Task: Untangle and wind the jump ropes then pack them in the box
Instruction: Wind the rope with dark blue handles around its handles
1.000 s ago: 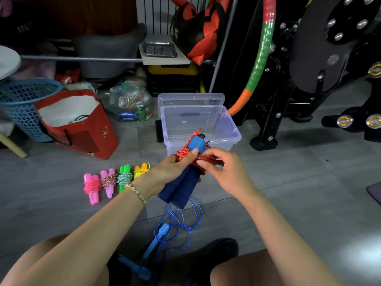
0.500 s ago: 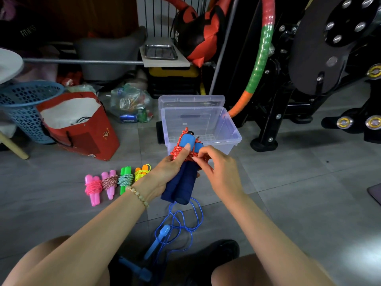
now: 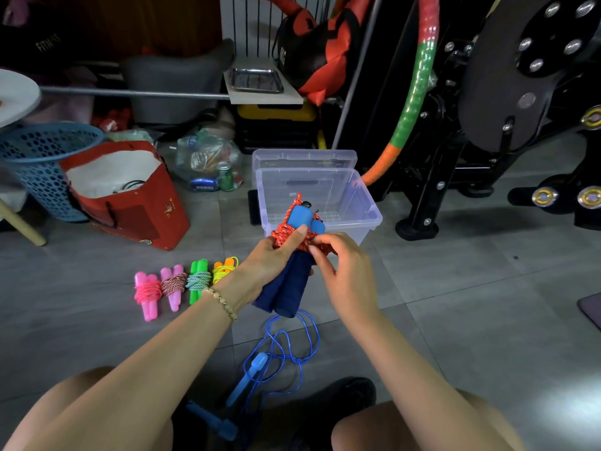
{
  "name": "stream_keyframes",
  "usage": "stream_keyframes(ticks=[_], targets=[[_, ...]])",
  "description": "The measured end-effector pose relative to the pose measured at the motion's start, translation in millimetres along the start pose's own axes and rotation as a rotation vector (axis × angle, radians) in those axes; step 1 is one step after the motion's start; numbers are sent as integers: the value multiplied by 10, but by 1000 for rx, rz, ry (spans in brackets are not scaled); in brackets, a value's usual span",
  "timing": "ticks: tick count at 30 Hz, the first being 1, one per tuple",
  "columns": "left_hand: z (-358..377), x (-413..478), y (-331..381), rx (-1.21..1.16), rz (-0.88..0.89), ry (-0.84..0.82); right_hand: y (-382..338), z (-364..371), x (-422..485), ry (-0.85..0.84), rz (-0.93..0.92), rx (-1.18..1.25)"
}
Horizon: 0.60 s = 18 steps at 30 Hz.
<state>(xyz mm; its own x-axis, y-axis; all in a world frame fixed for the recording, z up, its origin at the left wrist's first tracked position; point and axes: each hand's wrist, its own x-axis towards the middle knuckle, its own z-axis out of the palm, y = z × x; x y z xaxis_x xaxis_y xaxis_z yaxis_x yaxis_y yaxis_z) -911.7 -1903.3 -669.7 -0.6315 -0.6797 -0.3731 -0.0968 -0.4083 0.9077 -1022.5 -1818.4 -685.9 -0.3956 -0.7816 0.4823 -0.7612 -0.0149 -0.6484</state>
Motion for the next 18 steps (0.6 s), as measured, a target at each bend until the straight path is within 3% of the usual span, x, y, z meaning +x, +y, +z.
stream_keyframes(ticks=[4,12,18], targets=[[38,-14,24,45,46,-22,-16,20,-34,8,30,-62],[29,23,-33,56,31,-43,53,-119,35,-138,246,198],[-38,100,38,-361,-144,0,-8,-220,43,-175,209,313]])
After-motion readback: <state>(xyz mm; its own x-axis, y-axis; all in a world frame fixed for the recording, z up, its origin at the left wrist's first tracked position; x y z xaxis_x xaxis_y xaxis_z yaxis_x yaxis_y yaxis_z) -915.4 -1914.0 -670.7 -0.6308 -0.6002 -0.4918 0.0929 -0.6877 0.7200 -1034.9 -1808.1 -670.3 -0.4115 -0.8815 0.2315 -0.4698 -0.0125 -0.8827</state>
